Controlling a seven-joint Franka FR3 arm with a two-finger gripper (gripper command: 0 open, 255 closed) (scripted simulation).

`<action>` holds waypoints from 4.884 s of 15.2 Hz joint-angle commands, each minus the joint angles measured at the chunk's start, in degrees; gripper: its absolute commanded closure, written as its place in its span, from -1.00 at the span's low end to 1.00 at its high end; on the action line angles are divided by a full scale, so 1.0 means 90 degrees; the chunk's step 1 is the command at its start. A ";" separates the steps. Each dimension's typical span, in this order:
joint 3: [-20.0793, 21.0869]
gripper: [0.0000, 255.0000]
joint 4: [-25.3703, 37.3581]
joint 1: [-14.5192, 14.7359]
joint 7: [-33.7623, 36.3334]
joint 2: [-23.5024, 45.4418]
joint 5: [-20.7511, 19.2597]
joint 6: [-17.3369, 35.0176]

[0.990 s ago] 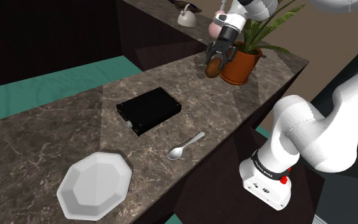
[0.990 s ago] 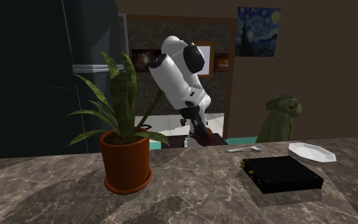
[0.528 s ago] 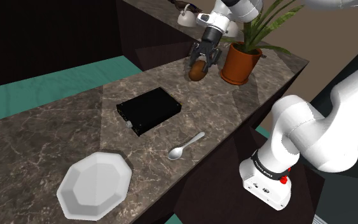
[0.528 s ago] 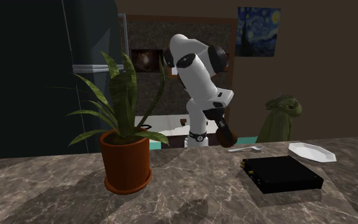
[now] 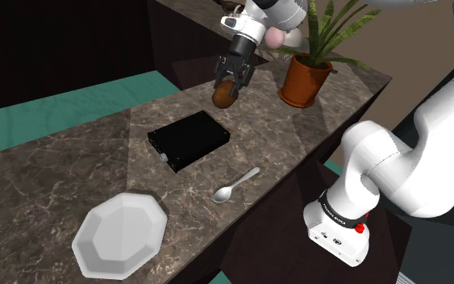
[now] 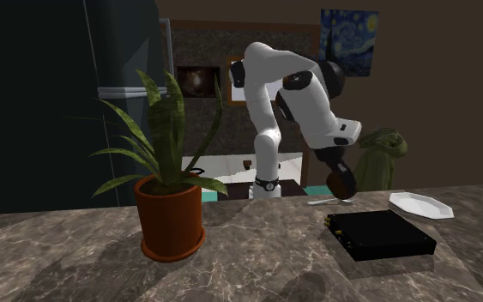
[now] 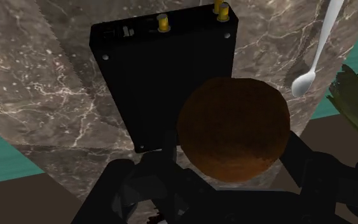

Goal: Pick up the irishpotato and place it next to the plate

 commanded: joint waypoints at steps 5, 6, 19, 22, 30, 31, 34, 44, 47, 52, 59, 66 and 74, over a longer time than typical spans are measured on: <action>-0.0129 1.00 0.0414 0.0859 0.0084 0.0972 0.1022 0.0246; -0.0161 1.00 0.0517 0.0986 0.0070 0.1182 0.1232 0.0243; 0.0629 1.00 0.2579 0.0880 0.0271 0.4099 0.3782 -0.0393; 0.0921 1.00 0.3236 0.0671 0.0526 0.4659 0.4147 -0.0526; 0.1643 1.00 0.5515 -0.0058 0.1511 0.6208 0.4891 -0.0885; 0.1729 1.00 0.5884 -0.0179 0.1673 0.6426 0.4967 -0.0937; 0.1901 1.00 0.6597 -0.0422 0.1965 0.6877 0.5117 -0.0994; 0.2025 1.00 0.6061 -0.0301 0.1510 0.7061 0.5314 -0.0508; 0.2073 1.00 0.5944 -0.0288 0.1382 0.7138 0.5387 -0.0375; 0.2163 1.00 0.5789 -0.0284 0.1177 0.7286 0.5517 -0.0166; 0.2299 1.00 0.5651 -0.0309 0.0917 0.7518 0.5705 0.0091; 0.2291 1.00 0.5653 -0.0305 0.0916 0.7522 0.5711 0.0087; 0.2163 -1.00 0.5546 -0.0321 0.0917 0.7272 0.5575 -0.0107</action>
